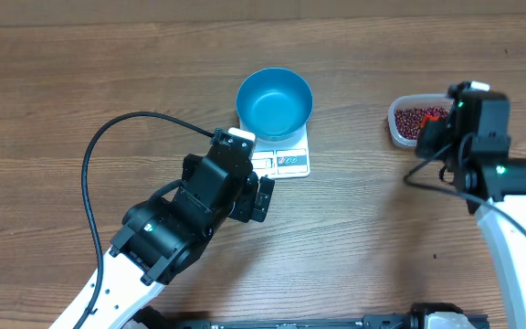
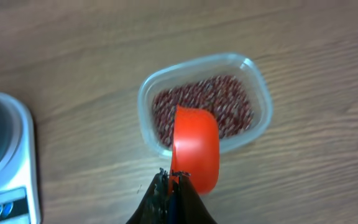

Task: Scoop item into bowl and weigh 150g on scale

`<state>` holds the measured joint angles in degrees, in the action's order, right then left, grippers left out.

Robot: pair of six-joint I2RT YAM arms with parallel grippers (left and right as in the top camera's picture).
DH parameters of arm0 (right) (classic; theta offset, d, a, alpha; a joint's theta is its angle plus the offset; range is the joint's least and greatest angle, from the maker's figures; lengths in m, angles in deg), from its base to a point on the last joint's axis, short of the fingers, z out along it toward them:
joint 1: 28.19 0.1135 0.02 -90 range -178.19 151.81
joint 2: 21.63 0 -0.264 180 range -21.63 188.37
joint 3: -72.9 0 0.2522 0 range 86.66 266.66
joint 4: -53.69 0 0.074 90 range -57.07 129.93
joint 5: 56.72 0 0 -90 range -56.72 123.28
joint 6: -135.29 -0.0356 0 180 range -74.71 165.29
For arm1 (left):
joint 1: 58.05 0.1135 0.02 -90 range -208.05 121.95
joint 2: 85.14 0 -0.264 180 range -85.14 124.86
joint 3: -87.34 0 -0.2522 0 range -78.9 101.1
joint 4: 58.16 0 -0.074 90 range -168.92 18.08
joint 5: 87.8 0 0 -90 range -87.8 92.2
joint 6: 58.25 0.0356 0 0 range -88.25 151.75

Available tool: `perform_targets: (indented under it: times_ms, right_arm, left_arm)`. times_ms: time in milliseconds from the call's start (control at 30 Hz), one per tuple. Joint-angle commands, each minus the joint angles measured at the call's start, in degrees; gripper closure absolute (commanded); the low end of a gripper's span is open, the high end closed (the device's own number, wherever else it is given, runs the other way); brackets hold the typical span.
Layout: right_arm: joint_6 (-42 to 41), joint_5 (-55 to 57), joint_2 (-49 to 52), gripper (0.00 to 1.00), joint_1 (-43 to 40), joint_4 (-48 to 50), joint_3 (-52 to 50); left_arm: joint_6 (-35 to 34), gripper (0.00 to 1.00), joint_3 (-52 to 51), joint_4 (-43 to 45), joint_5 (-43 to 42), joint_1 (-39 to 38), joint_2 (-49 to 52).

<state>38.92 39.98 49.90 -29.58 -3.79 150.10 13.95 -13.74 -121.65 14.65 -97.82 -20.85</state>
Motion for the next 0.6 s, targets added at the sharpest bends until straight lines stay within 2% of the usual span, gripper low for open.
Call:
perform_targets:
  times_ms: [0, 200, 567]
  right_arm:
    - [4.5, 0.8, 3.0, 0.96, -2.2, -1.1, 6.6]
    - [9.8, 0.7, 9.0, 0.96, -4.8, -7.4, 14.7]
    - [16.0, -0.3, 23.3, 0.96, -5.1, -23.1, 38.1]
  left_arm:
    - [1.1, 0.0, -0.1, 0.2, -0.3, 0.0, 0.2]
    - [1.1, 0.0, -0.1, 0.2, -0.3, 0.0, 0.2]
    - [1.1, 0.0, -0.1, 0.2, -0.3, 0.0, 0.2]
